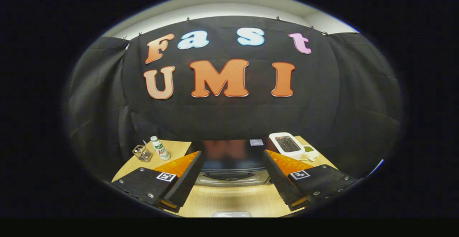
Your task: Open the toaster oven, put the food inside, and close the toaster oven door.
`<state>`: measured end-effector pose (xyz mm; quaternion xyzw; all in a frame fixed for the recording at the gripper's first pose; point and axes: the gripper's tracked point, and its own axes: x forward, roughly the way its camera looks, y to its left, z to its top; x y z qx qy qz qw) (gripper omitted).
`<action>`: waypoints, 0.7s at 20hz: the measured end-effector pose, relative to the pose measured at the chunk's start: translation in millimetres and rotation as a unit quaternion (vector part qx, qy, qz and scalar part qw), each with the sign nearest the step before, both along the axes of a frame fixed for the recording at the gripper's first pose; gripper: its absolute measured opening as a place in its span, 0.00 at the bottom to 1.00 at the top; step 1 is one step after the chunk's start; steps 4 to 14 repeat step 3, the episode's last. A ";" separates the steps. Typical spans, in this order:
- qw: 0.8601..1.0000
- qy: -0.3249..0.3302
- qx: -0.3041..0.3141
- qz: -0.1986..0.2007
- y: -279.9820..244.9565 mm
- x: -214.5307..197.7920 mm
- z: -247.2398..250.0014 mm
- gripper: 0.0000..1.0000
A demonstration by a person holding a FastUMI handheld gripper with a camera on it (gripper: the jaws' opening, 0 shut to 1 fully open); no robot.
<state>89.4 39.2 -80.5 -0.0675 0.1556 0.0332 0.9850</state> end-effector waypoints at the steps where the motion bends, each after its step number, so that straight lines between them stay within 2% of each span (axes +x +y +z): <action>1: 1.000 -0.006 -0.001 0.000 -0.5 -3.3 11.7 0.99; 3: 1.000 -0.014 0.000 0.000 -1.6 -9.3 26.9 0.99; 14: 1.000 -0.014 0.000 0.000 -1.6 -9.3 26.9 0.99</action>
